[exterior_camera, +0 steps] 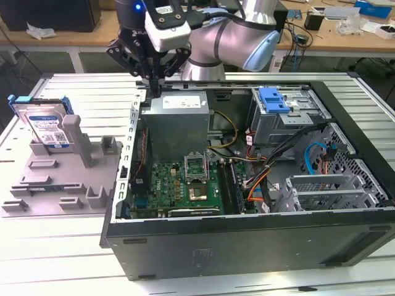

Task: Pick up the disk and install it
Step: 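Reach for the disk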

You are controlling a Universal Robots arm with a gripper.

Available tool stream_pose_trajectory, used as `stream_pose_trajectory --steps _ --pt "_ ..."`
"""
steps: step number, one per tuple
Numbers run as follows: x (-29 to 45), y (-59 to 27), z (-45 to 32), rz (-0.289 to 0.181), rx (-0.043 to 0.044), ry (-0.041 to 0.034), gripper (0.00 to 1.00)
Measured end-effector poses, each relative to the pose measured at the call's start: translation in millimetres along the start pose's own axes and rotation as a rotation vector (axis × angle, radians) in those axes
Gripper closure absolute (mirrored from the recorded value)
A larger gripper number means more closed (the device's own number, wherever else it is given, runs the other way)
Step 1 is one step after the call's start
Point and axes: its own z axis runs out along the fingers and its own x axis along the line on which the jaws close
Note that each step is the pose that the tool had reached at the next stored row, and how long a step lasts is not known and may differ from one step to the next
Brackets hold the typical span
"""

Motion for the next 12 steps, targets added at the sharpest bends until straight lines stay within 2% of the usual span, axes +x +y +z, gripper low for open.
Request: stream_pose_trajectory --steps 4,8,9,12 --pt "15.9 2.6 0.6 0.001 0.0001 0.0000 0.89" --pt "37.0 3.5 1.5 0.002 0.0001 0.0000 0.89" --pt "44.6 3.7 1.7 0.002 0.0002 0.0000 0.89" --pt "56.5 4.0 1.9 0.002 0.0001 0.0000 0.89"
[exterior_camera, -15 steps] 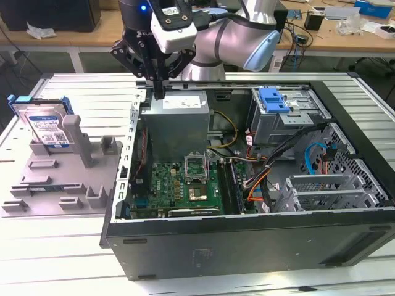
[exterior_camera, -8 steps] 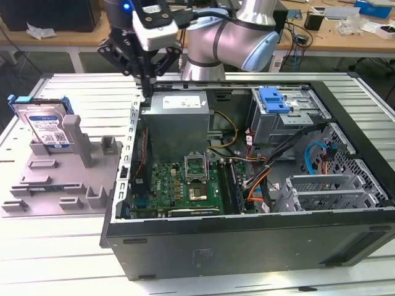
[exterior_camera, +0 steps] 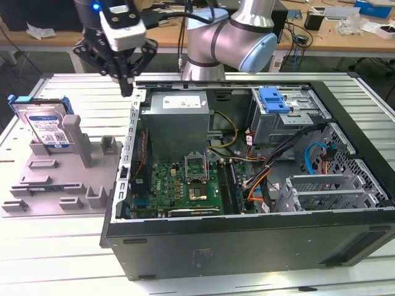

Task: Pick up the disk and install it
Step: 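Reach for the disk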

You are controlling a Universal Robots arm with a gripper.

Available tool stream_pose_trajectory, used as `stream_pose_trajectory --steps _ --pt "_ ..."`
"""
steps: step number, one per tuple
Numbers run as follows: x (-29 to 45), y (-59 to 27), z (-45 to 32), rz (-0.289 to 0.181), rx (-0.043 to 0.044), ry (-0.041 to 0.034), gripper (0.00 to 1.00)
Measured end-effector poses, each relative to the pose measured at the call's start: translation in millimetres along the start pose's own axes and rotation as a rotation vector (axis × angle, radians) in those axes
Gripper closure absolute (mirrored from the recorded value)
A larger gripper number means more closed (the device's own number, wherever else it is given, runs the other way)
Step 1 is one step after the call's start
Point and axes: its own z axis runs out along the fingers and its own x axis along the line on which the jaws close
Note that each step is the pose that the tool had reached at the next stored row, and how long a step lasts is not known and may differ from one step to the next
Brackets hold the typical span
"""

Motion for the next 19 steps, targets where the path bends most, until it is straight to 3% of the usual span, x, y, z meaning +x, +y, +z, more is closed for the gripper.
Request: stream_pose_trajectory --steps 3,5,13,19 --pt "9.9 0.1 0.1 0.001 -0.0003 -0.0001 0.89" --pt "21.1 0.3 0.2 0.001 -0.0007 0.0000 0.89" --pt "49.0 1.8 0.7 0.001 -0.0012 0.0001 0.89" --pt "73.7 6.4 2.3 0.001 -0.0012 0.0003 0.89"
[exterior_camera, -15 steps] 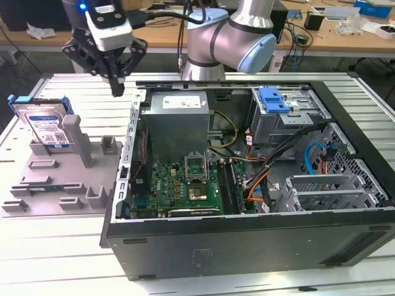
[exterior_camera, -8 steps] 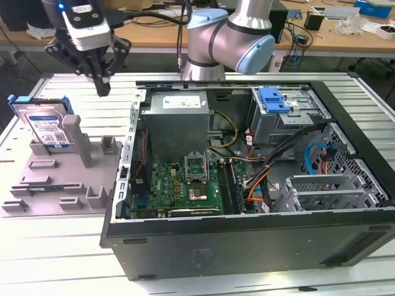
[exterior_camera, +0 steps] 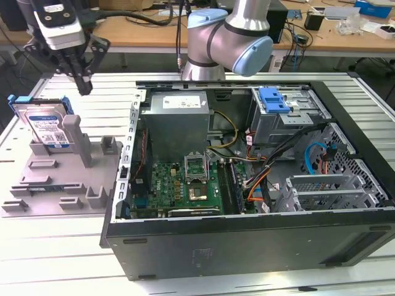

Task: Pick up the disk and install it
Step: 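Reach for the disk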

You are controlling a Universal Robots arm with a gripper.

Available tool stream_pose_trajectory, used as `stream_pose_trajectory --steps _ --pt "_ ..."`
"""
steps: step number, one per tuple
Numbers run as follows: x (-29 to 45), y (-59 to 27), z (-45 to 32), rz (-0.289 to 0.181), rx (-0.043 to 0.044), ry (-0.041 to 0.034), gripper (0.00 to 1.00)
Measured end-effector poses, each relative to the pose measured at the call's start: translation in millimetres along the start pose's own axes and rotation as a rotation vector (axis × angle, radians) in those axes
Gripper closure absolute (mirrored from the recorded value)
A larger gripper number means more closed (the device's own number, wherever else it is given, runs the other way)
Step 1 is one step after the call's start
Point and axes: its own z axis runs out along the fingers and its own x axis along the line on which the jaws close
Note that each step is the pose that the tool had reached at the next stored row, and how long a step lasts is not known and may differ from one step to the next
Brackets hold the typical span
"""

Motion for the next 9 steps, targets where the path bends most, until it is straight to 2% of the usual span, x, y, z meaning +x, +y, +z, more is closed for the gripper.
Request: stream_pose_trajectory --steps 8,9 --pt "30.6 7.7 2.9 0.000 0.0000 0.0001 0.89" --pt "36.6 9.3 3.6 0.000 0.0000 0.0001 0.89"
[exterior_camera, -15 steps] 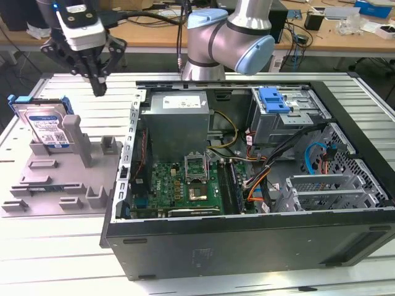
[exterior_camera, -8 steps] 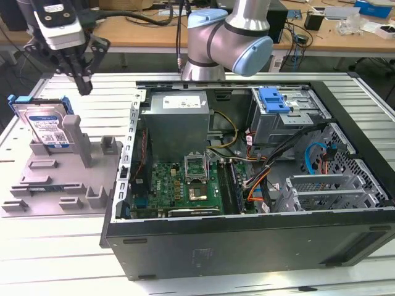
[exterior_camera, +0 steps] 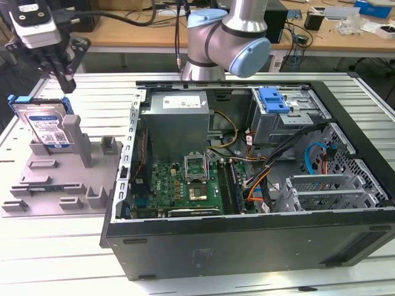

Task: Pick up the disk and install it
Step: 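Reach for the disk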

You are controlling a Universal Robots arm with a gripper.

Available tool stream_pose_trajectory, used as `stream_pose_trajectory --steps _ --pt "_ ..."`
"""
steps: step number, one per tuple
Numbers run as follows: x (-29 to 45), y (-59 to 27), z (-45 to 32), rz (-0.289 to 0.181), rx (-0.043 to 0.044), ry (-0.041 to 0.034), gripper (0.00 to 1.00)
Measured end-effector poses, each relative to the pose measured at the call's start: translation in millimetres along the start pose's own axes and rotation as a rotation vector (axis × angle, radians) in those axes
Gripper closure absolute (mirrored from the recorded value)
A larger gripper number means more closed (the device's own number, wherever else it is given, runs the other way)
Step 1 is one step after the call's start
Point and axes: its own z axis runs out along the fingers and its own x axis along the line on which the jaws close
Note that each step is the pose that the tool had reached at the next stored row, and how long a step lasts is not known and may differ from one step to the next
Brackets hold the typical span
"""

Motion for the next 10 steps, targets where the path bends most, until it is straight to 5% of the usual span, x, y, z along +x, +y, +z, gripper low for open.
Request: stream_pose_trajectory --steps 5,10 --pt "27.7 7.2 2.9 0.000 0.0000 0.0001 0.89" --pt "46.6 13.0 5.2 0.000 0.0000 0.0001 0.89"
